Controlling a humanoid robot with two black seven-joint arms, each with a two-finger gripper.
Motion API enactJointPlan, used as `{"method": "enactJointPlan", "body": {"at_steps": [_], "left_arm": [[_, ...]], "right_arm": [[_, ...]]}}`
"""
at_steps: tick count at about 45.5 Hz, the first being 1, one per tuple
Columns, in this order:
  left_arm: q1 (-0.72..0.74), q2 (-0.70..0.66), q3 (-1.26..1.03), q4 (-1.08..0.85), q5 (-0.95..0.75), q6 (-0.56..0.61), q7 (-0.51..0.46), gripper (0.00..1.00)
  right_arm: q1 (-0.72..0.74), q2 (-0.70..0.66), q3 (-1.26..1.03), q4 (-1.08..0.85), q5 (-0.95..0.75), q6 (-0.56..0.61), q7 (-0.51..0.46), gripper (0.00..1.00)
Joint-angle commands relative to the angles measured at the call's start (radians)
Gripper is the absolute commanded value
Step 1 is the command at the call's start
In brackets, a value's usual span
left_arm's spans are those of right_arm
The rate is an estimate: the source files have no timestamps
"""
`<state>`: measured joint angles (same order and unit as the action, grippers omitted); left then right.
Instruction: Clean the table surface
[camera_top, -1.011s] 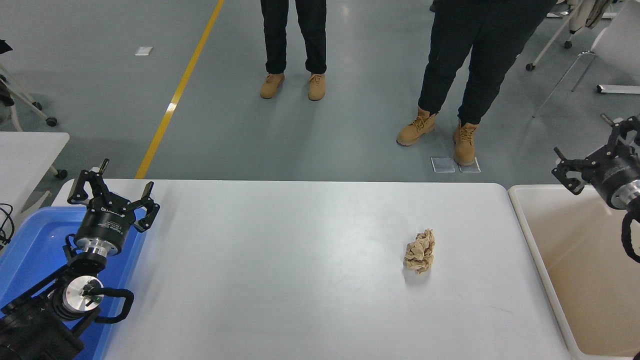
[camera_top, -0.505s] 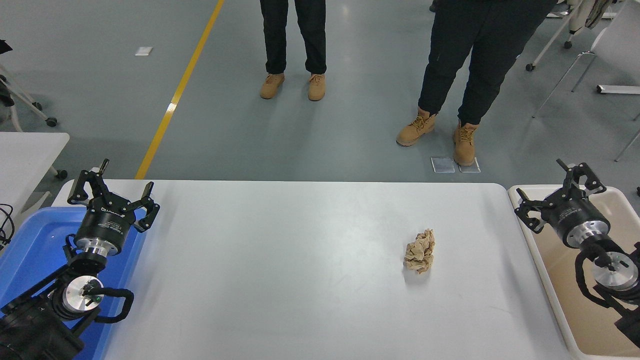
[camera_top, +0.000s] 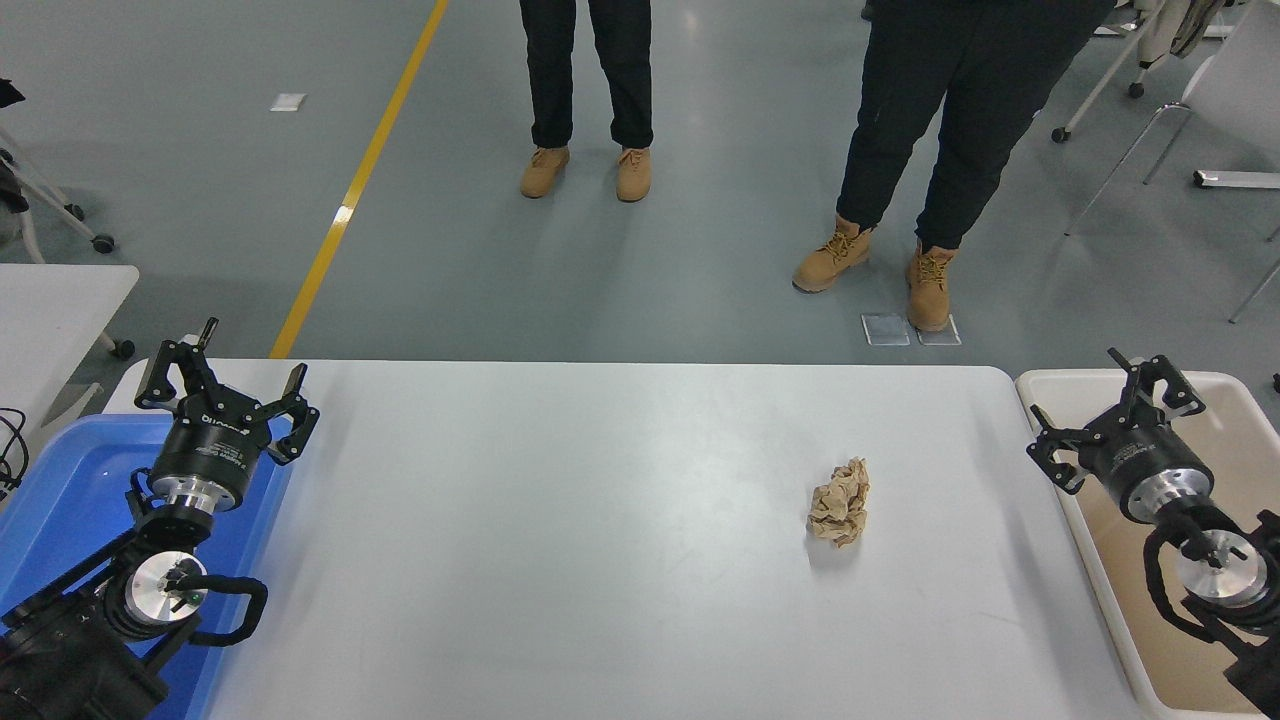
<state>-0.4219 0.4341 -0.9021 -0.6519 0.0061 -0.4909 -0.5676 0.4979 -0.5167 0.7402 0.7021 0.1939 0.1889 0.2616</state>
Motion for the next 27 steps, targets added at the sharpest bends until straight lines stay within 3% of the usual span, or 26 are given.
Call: {"method": "enactJointPlan", "body": {"at_steps": [1, 24, 27], "left_arm": [[0.000, 0.000, 0.000, 0.000, 0.000, 0.000, 0.000, 0.99], [0.000, 0.000, 0.000, 0.000, -0.001, 0.000, 0.000, 0.99], [0.000, 0.000, 0.000, 0.000, 0.000, 0.000, 0.000, 0.99]], "right_arm": [[0.011, -0.014, -0.010, 0.000, -0.001, 0.003, -0.001, 0.99], [0.109, -0.155, -0.010, 0.014, -0.005, 0.076, -0.001, 0.99], [0.137, -0.183, -0.027, 0.011, -0.094, 0.076, -0.002, 0.99]]}}
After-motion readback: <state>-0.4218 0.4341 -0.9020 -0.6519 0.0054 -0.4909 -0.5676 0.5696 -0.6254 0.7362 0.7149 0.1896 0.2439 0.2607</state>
